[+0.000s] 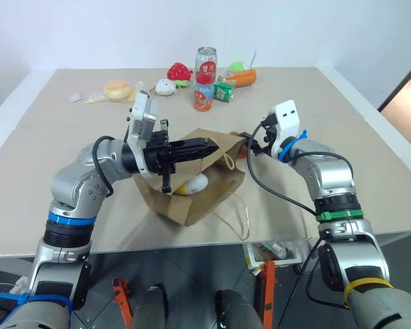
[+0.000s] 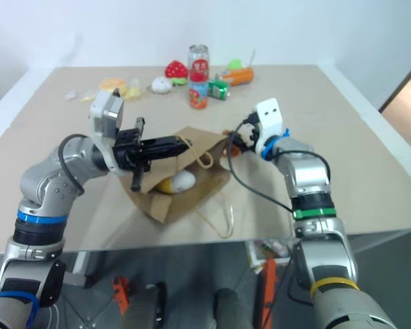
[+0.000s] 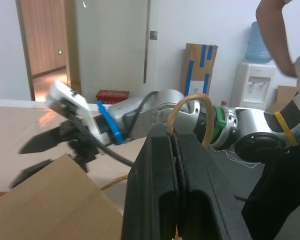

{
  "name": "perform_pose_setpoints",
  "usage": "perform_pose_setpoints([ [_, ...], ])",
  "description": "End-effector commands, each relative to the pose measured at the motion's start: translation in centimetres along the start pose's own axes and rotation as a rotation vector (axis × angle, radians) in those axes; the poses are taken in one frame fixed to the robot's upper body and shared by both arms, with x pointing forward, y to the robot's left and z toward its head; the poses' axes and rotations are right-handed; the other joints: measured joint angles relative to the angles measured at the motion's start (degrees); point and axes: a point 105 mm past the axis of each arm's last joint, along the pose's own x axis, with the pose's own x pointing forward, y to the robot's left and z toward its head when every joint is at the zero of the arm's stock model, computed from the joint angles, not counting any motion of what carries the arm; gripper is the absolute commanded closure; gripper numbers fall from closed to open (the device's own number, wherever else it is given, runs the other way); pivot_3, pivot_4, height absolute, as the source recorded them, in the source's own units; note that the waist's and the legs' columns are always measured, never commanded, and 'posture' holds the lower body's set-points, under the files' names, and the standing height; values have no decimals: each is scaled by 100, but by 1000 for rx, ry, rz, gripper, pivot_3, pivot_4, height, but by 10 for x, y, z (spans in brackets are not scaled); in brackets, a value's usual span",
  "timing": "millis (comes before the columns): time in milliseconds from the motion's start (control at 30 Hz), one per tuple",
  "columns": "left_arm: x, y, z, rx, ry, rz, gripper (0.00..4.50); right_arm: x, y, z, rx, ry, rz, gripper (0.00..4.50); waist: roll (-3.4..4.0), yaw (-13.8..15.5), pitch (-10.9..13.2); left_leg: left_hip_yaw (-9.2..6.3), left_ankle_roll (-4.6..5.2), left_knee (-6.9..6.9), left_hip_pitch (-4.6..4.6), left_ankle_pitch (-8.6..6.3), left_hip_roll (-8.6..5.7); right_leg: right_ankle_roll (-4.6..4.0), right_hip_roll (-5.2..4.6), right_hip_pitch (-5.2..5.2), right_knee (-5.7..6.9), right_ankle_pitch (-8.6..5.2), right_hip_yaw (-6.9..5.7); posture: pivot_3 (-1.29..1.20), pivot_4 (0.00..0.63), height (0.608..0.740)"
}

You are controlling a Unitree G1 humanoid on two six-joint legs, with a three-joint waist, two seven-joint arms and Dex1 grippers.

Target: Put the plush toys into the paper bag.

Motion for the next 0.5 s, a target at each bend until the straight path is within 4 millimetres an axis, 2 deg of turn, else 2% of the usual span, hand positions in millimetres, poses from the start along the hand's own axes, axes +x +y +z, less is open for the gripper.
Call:
perform_pose_setpoints([
  [33,0,-4,10,53,-19,-6,4500,7,3,12,-9,-44,-9,35,0,6,0,-1,0,0,0,0,0,0,0,1,0,-1,0,0,150,740],
  [267,1,-4,10,51,-21,-7,4500,19,19,-24,-13,73,2,35,1,-6,0,-1,1,3,3,0,0,-18,0,1,1,0,1,0,150,740],
  [400,1,-3,10,51,-19,-4,4500,24,25,-37,-3,115,4,35,1,-9,1,0,1,4,7,1,1,-20,2,2,4,3,1,0,150,740],
  [500,1,-3,11,52,-19,-1,4500,26,25,-40,-3,123,-9,717,1,-10,0,0,1,4,7,1,0,-20,2,4,4,2,1,0,150,740],
])
